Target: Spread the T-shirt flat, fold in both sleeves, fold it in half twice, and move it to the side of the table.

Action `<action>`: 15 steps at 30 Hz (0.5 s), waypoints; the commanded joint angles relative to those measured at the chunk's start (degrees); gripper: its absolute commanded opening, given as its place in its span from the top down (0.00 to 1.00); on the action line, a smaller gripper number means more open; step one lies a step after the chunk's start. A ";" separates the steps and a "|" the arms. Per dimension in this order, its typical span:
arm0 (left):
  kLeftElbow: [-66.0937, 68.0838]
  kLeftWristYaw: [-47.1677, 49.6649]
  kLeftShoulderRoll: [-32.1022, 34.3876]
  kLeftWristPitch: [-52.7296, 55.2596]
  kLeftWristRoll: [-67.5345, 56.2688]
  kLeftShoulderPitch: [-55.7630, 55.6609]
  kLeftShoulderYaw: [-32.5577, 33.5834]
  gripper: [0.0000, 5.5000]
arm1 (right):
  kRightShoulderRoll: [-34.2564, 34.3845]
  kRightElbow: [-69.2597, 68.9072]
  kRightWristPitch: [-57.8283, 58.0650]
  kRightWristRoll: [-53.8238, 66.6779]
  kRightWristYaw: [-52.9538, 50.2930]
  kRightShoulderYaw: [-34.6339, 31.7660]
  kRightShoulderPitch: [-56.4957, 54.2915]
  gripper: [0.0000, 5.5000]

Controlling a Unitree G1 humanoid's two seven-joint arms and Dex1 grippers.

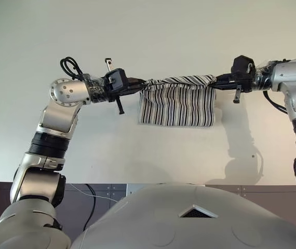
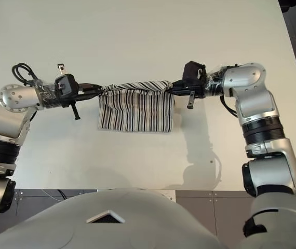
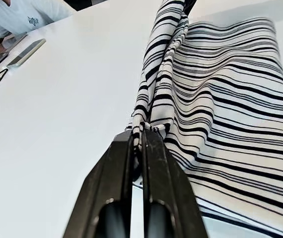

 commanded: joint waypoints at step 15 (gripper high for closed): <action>18.45 27.29 -12.15 -12.15 13.17 -9.34 8.10 0.71 | 8.69 11.85 -7.43 -5.89 -15.15 -8.18 -1.53 0.67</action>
